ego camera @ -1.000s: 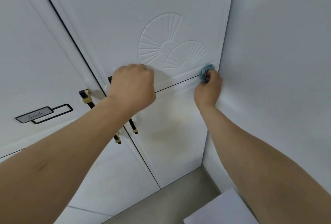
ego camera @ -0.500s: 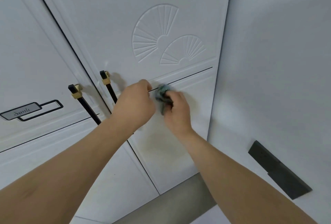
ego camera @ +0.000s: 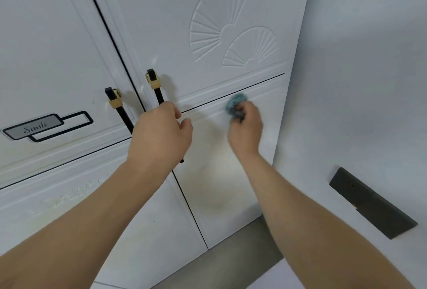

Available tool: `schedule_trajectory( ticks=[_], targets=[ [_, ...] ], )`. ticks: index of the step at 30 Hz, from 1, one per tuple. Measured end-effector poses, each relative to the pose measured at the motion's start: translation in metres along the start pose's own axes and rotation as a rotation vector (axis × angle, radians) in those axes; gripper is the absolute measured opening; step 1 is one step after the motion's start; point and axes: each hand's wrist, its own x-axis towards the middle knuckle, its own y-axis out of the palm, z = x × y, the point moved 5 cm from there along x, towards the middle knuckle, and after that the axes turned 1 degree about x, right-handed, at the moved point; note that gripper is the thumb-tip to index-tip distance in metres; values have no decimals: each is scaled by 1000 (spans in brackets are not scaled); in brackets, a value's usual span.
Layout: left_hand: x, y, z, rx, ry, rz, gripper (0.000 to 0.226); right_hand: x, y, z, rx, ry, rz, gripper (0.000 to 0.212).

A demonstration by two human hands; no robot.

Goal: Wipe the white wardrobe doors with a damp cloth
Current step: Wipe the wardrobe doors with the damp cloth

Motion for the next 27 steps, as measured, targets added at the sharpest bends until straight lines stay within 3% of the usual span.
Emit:
schedule_trajectory(
  ticks=[4,6,8,10,12,17,20,22,25,27],
  targets=[
    [6,1,4,179,125,-71,27,-59,33,29,9,-271,327,39],
    [10,4,6,346,153,-66,23,-53,29,29,44,-266,437,38],
    [12,6,7,469,166,-69,17,-32,8,24,105,-178,324,35],
    [12,8,6,573,185,-62,10,5,-23,7,90,-59,32,30],
    [9,15,7,667,208,-31,15,34,-43,-12,43,59,-141,26],
    [9,27,9,690,225,-64,16,3,-11,-4,-11,-28,-85,35],
    [8,33,13,663,238,-87,11,-50,23,21,33,-297,210,42],
    [5,36,14,641,264,-113,11,-60,26,32,54,-390,308,42],
    [-1,40,15,558,285,-132,13,-29,-1,51,175,-275,37,37],
    [-6,42,18,509,275,-138,17,-14,-15,66,180,-321,-101,37]
  ],
)
